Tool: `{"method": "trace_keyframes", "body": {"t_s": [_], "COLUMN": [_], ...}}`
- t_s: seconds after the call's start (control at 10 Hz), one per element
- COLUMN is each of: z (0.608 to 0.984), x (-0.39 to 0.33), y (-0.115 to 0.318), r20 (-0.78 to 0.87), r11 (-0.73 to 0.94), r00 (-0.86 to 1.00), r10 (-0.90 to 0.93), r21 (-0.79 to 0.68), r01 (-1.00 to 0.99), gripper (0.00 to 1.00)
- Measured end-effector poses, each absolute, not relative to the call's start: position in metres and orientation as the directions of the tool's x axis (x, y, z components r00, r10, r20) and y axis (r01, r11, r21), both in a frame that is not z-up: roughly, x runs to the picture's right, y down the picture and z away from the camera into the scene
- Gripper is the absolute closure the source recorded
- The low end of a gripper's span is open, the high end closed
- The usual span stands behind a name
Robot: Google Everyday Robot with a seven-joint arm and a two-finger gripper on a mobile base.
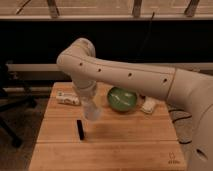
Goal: Place the ceramic cup over the eraser
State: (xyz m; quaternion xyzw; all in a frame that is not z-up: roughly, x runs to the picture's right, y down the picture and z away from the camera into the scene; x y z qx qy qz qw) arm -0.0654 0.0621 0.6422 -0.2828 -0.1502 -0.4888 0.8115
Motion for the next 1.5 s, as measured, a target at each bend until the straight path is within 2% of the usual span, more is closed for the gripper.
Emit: {"method": "trace_keyframes", "body": {"t_s": [0.6, 1.5], "z": [0.625, 0.630], "x": [-0.104, -0.124], "y": [0.075, 0.111], "r20": [0.594, 0.616], "r11": [0.362, 0.300], "r00": [0.379, 0.323], "r10": [-0.709, -0.719], "r21": [-0.155, -0.144], "r01": [0.919, 0.943], "gripper": [0.83, 0.83]}}
